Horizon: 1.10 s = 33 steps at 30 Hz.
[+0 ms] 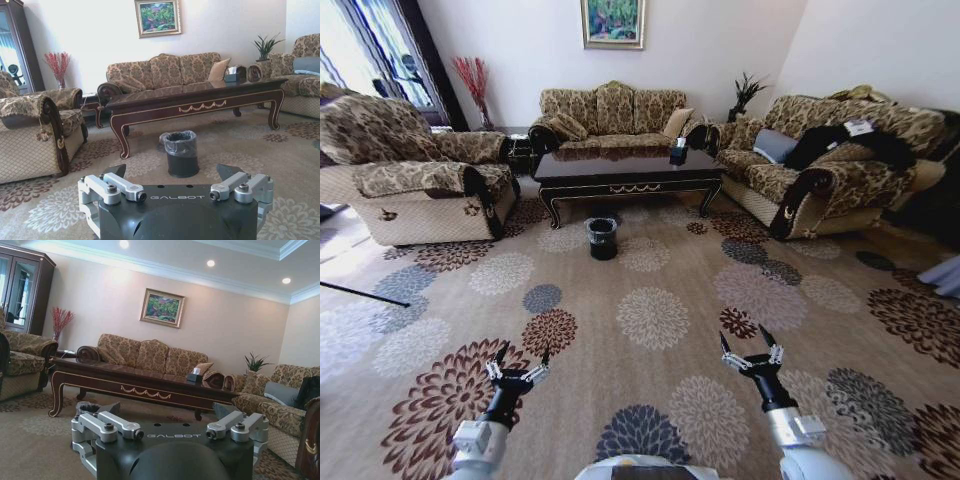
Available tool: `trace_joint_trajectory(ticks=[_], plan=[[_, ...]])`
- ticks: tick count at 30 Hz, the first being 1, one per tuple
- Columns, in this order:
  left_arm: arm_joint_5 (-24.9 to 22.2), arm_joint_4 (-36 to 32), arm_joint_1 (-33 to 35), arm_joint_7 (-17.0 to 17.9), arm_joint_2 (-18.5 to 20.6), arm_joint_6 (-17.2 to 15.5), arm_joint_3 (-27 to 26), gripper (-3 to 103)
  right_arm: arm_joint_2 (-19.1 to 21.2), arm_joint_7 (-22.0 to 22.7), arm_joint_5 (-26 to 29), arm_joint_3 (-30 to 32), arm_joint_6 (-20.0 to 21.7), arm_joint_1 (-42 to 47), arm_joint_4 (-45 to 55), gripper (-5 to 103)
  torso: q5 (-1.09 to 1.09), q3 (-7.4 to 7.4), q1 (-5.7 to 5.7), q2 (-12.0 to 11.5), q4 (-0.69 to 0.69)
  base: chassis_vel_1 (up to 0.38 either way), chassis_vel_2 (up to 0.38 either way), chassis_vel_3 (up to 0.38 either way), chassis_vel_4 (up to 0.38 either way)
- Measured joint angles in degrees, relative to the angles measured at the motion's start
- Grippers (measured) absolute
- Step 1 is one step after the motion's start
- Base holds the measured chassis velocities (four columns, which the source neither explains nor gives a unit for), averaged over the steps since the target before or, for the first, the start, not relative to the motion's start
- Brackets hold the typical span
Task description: Move to the front of the table and pick up the trash from the floor, then place it into the trash bin.
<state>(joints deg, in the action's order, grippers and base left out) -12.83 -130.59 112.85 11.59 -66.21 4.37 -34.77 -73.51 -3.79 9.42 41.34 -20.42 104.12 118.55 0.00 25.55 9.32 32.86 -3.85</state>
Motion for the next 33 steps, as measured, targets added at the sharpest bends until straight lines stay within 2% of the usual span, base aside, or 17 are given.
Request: trace_joint_trajectory(ticks=[33], plan=[[0.00, 0.00, 0.00, 0.00, 0.00, 0.00, 0.00, 100, 0.00, 0.00, 0.00, 0.00, 0.00, 0.00, 0.00, 100, 0.00, 4.72, 3.31, 8.05, 0.00, 0.000, 0.000, 0.000, 0.000]])
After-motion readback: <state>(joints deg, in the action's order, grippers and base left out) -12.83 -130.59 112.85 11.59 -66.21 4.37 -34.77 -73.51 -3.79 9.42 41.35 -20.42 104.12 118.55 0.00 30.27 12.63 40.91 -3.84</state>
